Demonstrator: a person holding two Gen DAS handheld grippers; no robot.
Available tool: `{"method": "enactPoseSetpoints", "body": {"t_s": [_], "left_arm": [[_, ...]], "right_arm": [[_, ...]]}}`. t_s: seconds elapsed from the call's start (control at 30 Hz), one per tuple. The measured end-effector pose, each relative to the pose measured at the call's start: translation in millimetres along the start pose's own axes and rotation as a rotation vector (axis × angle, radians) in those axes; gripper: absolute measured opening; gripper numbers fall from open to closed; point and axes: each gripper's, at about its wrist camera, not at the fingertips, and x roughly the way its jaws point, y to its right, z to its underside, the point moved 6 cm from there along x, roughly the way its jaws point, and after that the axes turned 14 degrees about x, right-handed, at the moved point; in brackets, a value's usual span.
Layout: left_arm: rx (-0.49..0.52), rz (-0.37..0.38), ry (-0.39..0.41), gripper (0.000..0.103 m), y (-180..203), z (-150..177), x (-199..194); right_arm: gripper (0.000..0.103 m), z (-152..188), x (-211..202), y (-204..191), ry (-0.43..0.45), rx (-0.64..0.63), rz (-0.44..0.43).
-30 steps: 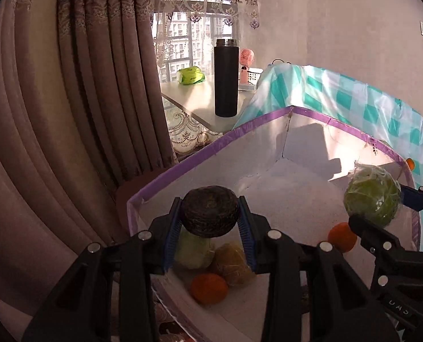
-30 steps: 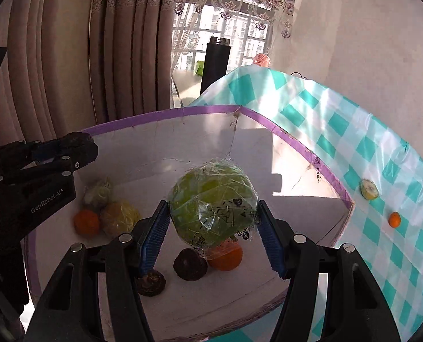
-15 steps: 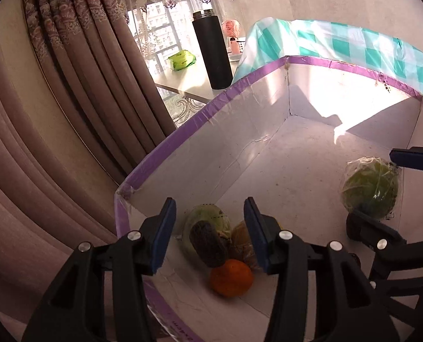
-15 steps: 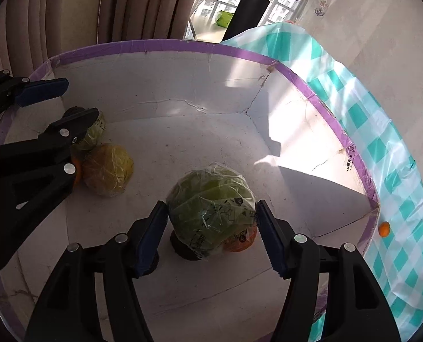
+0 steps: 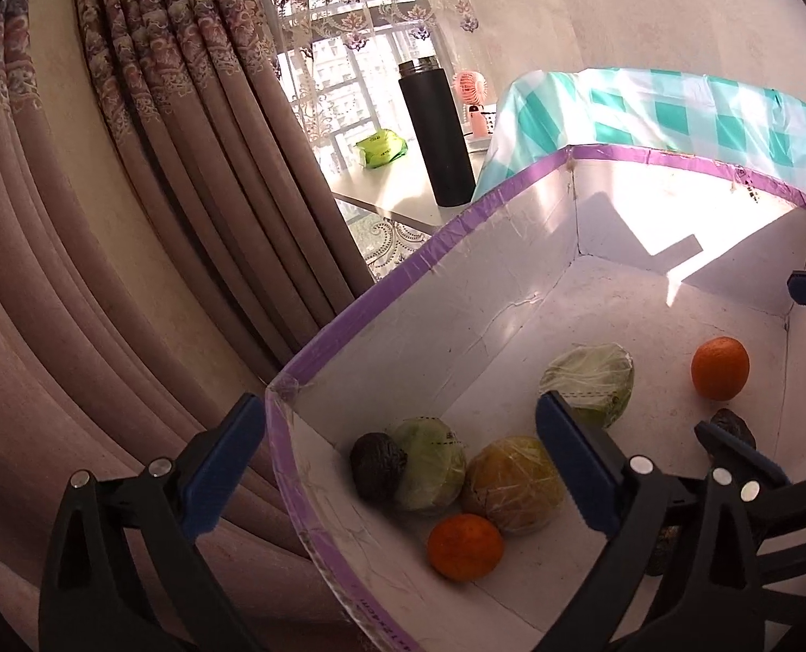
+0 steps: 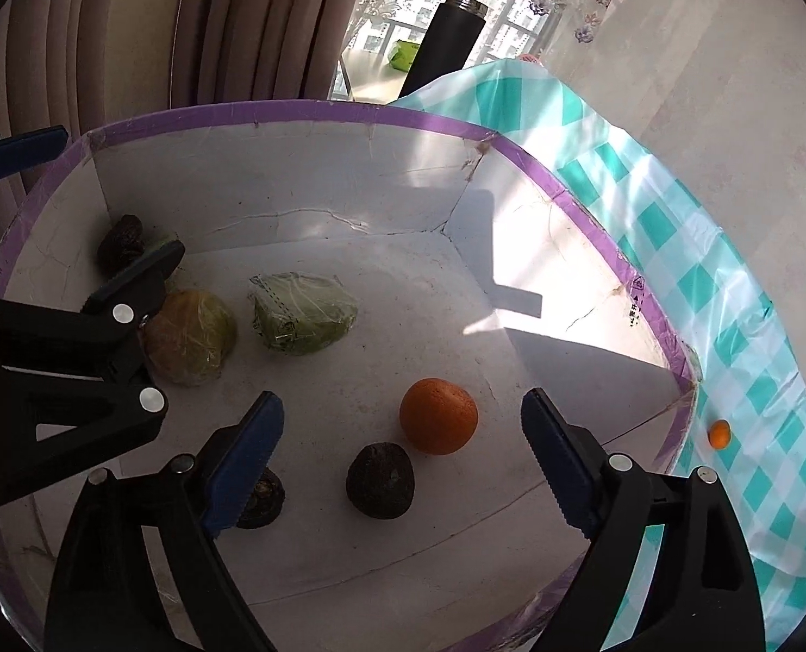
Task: Organize fruits
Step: 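Move both open tools back toward the lime half and small orange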
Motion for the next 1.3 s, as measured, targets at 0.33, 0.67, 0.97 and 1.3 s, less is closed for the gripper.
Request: {"method": "enactPoseSetpoints", "body": {"t_s": [0.33,0.67,0.97,1.3], "left_arm": [[-0.211,0.003,0.299,0.101,-20,-29,-78],[-0.086,0.265,0.668,0.101,96,-72,-187],[0.161,0.616,0.64,0.101,264,-98,-193],[0.2,0.848,0.259,0.101,377,-117,-84]], "right_arm": [[0.086,-3,-43,108,0.247,0.37,-0.066],[0.086,55,-28,242,0.272,0.707,0.064],[0.086,105,-13,338,0.258,0.865,0.237],[0.086,127,31,400,0.145,0.949,0.265]]}}
